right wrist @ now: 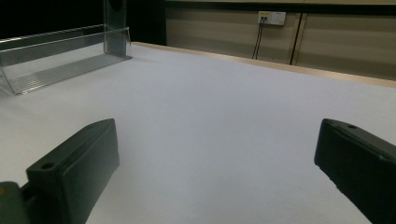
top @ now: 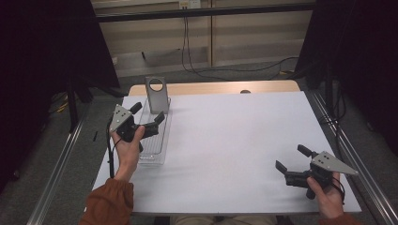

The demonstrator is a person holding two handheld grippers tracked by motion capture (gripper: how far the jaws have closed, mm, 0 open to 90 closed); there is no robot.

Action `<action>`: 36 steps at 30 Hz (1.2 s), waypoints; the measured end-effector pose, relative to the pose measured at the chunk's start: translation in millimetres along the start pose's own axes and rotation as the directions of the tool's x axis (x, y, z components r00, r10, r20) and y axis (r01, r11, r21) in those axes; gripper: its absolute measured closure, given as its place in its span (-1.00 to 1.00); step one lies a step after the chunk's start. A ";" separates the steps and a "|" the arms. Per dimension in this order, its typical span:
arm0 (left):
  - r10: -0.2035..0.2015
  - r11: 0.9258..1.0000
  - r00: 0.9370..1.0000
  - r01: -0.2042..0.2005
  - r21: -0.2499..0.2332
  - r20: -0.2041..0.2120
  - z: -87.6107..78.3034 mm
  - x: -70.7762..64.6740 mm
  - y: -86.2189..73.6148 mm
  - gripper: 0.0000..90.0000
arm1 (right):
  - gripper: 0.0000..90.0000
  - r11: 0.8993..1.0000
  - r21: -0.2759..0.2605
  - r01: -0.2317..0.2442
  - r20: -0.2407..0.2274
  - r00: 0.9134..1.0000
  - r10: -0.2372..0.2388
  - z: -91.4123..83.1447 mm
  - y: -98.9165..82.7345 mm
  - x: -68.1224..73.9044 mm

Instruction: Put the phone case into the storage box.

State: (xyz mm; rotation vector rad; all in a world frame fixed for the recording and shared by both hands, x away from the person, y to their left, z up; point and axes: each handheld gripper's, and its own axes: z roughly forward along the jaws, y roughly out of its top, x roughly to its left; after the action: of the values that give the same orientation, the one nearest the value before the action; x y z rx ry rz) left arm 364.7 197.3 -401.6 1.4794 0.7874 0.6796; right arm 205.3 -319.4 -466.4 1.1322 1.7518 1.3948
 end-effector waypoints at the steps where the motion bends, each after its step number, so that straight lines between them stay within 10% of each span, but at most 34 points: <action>1: 0.019 1.000 1.000 -0.019 0.008 0.013 -1.8 0.1 -0.4 -0.95 | -1.00 1.000 -0.005 -0.004 0.008 1.000 0.004 0.3 0.1 0.2; 20: -0.054 0.998 0.998 0.053 -0.028 -0.035 -47.5 -8.5 -19.5 -0.95 | -1.00 1.000 -0.004 -0.003 0.006 1.000 0.003 -0.6 0.7 0.3; 36: -0.040 0.998 0.997 0.043 0.042 -0.062 -83.0 -14.7 -53.7 -0.96 | -1.00 1.000 -0.007 -0.003 0.015 1.000 0.003 -0.5 0.3 -0.8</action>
State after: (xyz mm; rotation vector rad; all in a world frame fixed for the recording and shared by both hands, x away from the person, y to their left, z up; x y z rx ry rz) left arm 285.3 234.7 -449.5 1.4832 0.8824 0.6827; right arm 205.3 -320.4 -466.0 1.1391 1.7337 1.3897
